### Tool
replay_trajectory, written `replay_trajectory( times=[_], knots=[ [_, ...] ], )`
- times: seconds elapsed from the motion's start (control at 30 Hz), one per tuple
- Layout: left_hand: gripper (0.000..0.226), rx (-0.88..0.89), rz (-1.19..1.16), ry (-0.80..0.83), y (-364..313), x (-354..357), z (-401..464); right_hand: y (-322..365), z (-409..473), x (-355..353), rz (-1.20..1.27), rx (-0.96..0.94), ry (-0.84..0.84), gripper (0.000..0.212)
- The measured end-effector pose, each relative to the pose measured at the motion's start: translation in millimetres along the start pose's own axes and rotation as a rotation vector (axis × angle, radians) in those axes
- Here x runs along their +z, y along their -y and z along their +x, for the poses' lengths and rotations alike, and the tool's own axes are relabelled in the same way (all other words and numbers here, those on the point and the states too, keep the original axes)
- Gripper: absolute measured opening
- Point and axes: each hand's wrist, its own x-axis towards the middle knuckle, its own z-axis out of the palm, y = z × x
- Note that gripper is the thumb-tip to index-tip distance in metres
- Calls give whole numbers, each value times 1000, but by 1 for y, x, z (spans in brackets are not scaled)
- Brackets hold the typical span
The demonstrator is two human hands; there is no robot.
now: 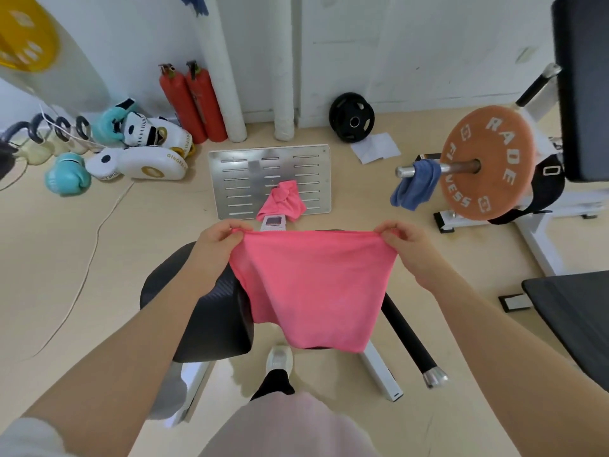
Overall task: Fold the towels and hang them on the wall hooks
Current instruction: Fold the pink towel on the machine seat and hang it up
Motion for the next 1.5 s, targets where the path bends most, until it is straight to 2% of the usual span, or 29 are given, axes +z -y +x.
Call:
replay_trajectory(
  times=[0.17, 0.3, 0.4, 0.5, 0.63, 0.8, 0.9, 0.93, 1.0, 1.07, 1.13, 1.2, 1.33, 1.4, 1.5],
  knots=[
    [27, 71, 86, 54, -4, 0, -40, -5, -29, -17, -391, -170, -8, 20],
    [16, 116, 245, 112, 0, 1, -65, -18, -48, -24, -634, -189, -5, 22],
    [20, 136, 341, 150, -1, 1, -80, -18, -61, -31, -784, -219, -12, 23],
    [22, 175, 447, 179, -7, 7, -95, -15, -75, -36, -847, -259, -167, 25],
    [12, 238, 555, 134, -16, 19, -106, -10, -82, -40, -760, -245, -307, 19],
    [17, 172, 345, -63, -16, 22, -113, -5, -85, -43, -667, -175, -339, 17],
    [13, 121, 205, -161, -17, 28, -114, 0, -86, -40, -485, -84, -345, 11],
    [11, 105, 168, -193, -19, 29, -113, 1, -86, -40, -377, -35, -333, 9],
    [12, 59, 171, -238, -19, 31, -110, 4, -90, -37, -109, 119, -236, 22],
    [13, -3, 222, -269, -20, 36, -108, 6, -97, -30, -35, 257, -88, 32],
    [18, -73, 126, -256, -20, 45, -108, 10, -104, -19, -46, 291, 16, 29],
    [11, -106, 17, -197, -24, 58, -112, 17, -111, -6, 34, 289, 109, 28],
    [16, 32, 155, -32, -38, 83, -125, 38, -121, 20, 63, 179, 284, 26],
    [19, 40, 106, 39, -46, 93, -132, 48, -124, 31, 106, 101, 323, 23],
    [14, -32, -129, 74, -53, 97, -137, 57, -123, 37, 175, 12, 305, 16]
  ],
)
